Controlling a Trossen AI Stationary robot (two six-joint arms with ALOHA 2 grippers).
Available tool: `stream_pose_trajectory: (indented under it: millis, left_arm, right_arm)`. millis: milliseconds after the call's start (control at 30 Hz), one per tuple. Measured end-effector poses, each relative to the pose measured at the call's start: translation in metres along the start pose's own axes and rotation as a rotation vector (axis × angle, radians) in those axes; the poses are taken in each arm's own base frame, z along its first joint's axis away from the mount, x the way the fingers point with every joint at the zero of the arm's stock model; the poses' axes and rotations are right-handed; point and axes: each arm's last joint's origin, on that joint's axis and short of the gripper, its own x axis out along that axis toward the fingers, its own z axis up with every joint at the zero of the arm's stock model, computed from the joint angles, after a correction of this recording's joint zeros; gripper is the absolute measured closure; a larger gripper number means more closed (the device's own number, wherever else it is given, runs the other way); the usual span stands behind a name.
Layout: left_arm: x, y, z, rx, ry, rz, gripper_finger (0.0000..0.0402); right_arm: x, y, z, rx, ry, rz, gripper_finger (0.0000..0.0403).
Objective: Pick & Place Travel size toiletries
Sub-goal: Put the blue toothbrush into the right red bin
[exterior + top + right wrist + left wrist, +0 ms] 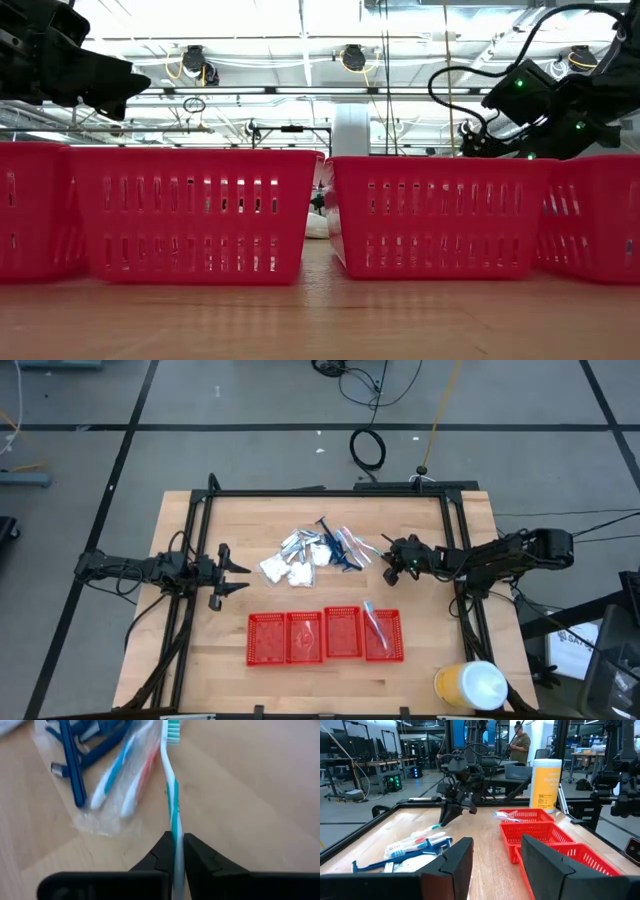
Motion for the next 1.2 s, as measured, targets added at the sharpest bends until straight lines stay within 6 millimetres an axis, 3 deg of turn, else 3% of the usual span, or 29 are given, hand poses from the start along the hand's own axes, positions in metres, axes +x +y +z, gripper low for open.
stream_pose_trajectory:
  millis: [233, 433, 667, 867, 1000, 1200]
  left_arm:
    - [0.0, 0.0, 0.0, 0.0, 0.0, 0.0, 0.0236]
    - [0.0, 0.0, 0.0, 0.0, 0.0, 0.0, 0.0236]
    - [0.0, 0.0, 0.0, 0.0, 0.0, 0.0, 0.0236]
    - [0.0, 0.0, 0.0, 0.0, 0.0, 0.001, 0.0236]
    - [0.0, 0.0, 0.0, 0.0, 0.0, 0.0, 0.0236]
    - [0.0, 0.0, 0.0, 0.0, 0.0, 0.0, 0.0236]
  right_arm:
    - [-0.008, 0.002, 0.013, 0.019, -0.113, 0.021, 0.0387]
    - [-0.027, 0.014, 0.026, 0.012, -0.231, 0.114, 0.0387]
    - [-0.064, 0.045, 0.038, -0.026, -0.307, 0.214, 0.0387]
    - [-0.107, 0.09, 0.055, -0.08, -0.273, 0.201, 0.0387]
    - [-0.127, 0.118, 0.045, -0.04, -0.23, 0.209, 0.0387]
    - [-0.136, 0.147, 0.007, 0.128, -0.247, 0.203, 0.0387]
